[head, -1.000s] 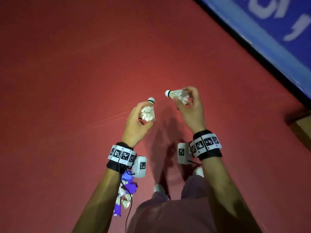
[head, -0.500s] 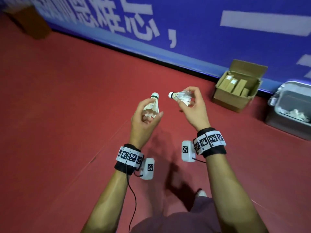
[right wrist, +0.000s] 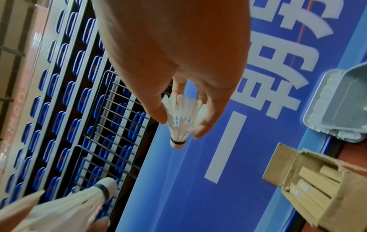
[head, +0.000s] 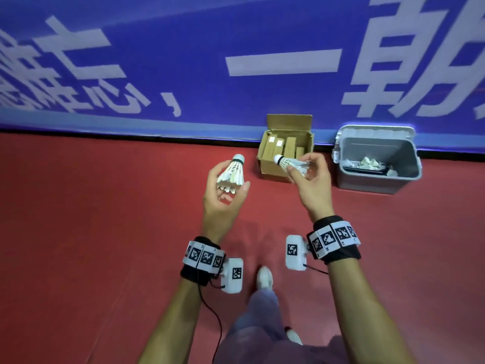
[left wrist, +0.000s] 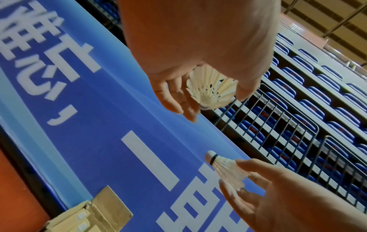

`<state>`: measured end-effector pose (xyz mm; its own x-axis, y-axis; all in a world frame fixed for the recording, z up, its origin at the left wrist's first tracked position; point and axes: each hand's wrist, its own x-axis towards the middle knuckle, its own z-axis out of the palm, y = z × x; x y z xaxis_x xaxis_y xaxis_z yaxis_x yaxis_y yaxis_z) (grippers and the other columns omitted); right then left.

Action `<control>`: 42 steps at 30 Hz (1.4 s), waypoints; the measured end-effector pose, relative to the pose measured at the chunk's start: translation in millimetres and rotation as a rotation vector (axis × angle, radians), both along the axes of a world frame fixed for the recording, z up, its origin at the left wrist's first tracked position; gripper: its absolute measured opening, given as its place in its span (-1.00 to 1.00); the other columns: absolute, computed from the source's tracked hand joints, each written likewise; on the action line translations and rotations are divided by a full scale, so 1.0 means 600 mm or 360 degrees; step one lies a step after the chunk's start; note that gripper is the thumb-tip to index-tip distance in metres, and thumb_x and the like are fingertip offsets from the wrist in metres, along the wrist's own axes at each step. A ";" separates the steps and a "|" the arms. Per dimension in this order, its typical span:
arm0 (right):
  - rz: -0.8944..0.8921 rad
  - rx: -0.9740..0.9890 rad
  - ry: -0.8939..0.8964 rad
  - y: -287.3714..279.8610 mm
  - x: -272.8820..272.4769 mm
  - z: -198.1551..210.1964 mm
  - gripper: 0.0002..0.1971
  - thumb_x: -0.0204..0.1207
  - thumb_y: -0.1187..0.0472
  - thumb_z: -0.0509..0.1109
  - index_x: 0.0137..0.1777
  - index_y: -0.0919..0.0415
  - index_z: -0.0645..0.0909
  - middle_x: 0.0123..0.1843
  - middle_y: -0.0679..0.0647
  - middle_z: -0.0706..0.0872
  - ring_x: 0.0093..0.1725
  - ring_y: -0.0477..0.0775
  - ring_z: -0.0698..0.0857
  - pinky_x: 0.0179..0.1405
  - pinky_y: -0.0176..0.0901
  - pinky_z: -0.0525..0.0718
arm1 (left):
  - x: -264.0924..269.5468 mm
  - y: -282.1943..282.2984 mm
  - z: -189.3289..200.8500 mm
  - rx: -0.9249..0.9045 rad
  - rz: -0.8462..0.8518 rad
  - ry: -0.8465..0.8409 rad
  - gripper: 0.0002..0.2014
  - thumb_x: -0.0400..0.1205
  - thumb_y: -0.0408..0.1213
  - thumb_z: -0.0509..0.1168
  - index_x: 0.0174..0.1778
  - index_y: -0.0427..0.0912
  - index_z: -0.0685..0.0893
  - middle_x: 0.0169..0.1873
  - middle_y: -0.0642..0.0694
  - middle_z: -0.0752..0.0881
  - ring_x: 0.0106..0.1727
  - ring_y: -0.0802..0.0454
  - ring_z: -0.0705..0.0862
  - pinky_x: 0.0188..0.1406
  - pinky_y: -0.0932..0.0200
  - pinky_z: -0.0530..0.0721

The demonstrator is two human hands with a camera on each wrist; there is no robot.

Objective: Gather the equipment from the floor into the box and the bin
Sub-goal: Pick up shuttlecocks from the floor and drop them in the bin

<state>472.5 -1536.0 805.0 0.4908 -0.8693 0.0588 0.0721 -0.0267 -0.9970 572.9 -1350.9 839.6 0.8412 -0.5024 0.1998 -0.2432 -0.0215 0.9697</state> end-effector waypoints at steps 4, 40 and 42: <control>-0.0181 -0.0071 0.0012 -0.123 0.020 -0.003 -0.68 0.52 0.20 0.58 0.16 0.01 0.55 0.17 0.10 0.73 0.13 0.22 0.78 0.23 0.35 0.75 | 0.073 -0.132 -0.030 0.0063 -0.0107 0.0075 -0.51 0.61 -0.11 0.52 0.37 -0.05 0.48 0.06 -0.02 0.80 -0.12 -0.14 0.76 -0.12 -0.08 0.74; -0.0988 0.0575 0.0381 -1.251 -0.209 -0.095 -0.54 0.45 0.20 0.63 0.26 0.11 0.50 0.10 0.08 0.70 -0.08 0.07 0.71 0.15 0.29 0.80 | 0.062 -1.324 -0.148 0.0820 -0.0913 -0.0161 -0.69 0.57 -0.02 0.60 0.16 0.08 0.70 -0.14 0.05 0.82 -0.20 0.22 0.77 -0.18 0.37 0.70; -0.0940 0.0655 0.0420 -1.288 -0.198 -0.115 -0.56 0.46 0.28 0.61 0.28 0.16 0.52 0.13 0.20 0.75 -0.16 0.06 0.71 -0.02 0.16 0.80 | 0.085 -1.351 -0.168 0.0871 -0.0906 -0.0143 -0.59 0.55 -0.19 0.62 0.26 0.04 0.66 0.02 0.07 0.80 -0.10 0.29 0.78 -0.10 0.42 0.69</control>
<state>353.6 -2308.6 736.3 -0.1091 -0.9181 -0.3810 -0.0809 0.3902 -0.9172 623.9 -2161.3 739.1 0.4182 -0.8968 -0.1448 -0.4369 -0.3383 0.8335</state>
